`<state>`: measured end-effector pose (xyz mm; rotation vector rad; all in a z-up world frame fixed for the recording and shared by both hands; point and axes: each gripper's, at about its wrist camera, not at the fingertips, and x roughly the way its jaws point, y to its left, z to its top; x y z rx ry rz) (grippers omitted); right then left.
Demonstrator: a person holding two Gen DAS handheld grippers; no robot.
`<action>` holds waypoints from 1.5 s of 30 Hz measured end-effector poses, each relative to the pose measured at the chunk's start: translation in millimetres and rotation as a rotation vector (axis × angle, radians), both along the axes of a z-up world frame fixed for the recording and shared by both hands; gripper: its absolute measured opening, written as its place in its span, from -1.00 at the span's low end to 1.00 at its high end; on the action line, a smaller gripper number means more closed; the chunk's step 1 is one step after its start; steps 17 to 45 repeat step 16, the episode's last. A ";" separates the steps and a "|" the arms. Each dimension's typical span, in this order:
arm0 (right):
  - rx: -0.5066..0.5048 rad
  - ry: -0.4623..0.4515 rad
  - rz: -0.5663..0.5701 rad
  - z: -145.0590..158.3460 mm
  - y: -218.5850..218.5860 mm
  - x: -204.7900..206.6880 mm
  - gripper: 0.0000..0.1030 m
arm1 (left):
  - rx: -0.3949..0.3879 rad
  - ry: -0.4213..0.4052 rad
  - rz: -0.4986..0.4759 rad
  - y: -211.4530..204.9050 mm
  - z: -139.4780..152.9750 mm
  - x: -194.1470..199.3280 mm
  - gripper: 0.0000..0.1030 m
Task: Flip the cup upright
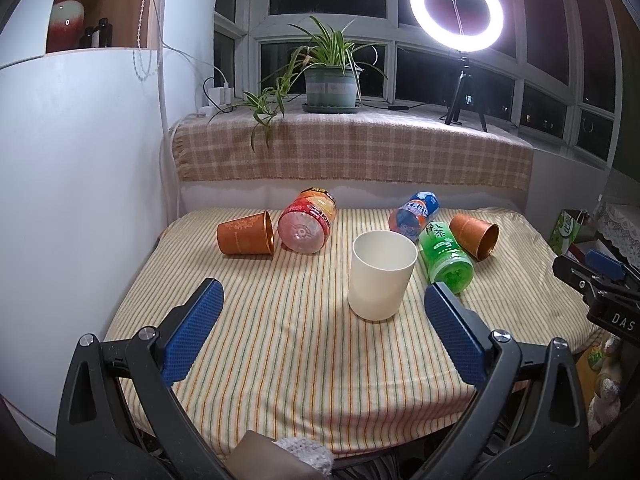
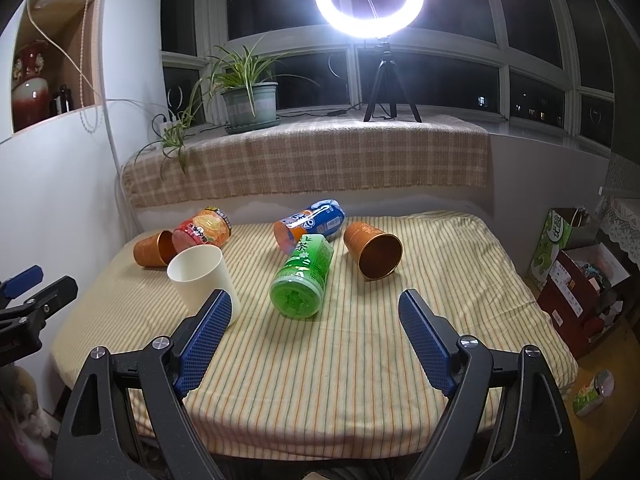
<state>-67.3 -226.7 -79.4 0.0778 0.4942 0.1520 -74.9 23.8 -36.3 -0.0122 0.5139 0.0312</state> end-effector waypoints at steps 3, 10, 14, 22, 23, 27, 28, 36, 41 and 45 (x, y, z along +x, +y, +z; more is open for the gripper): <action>0.001 0.002 0.000 -0.4 -0.3 0.2 0.66 | 0.002 0.003 0.001 -0.3 -1.7 1.7 0.98; -0.001 0.011 -0.001 -4.2 -1.9 2.2 0.66 | 0.003 0.007 -0.002 -1.4 -4.9 2.4 0.98; 0.000 0.018 -0.001 -5.2 -2.5 3.4 0.66 | 0.006 0.004 -0.007 -1.4 -6.4 2.9 0.98; 0.000 0.022 -0.001 -5.3 -2.1 4.7 0.66 | 0.014 0.009 -0.008 -2.0 -7.5 3.3 0.98; 0.000 0.022 -0.001 -5.3 -2.1 4.7 0.66 | 0.014 0.009 -0.008 -2.0 -7.5 3.3 0.98; 0.000 0.022 -0.001 -5.3 -2.1 4.7 0.66 | 0.014 0.009 -0.008 -2.0 -7.5 3.3 0.98; 0.000 0.022 -0.001 -5.3 -2.1 4.7 0.66 | 0.014 0.009 -0.008 -2.0 -7.5 3.3 0.98; 0.000 0.022 -0.001 -5.3 -2.1 4.7 0.66 | 0.014 0.009 -0.008 -2.0 -7.5 3.3 0.98; 0.000 0.022 -0.001 -5.3 -2.1 4.7 0.66 | 0.014 0.009 -0.008 -2.0 -7.5 3.3 0.98; 0.000 0.022 -0.001 -5.3 -2.1 4.7 0.66 | 0.014 0.009 -0.008 -2.0 -7.5 3.3 0.98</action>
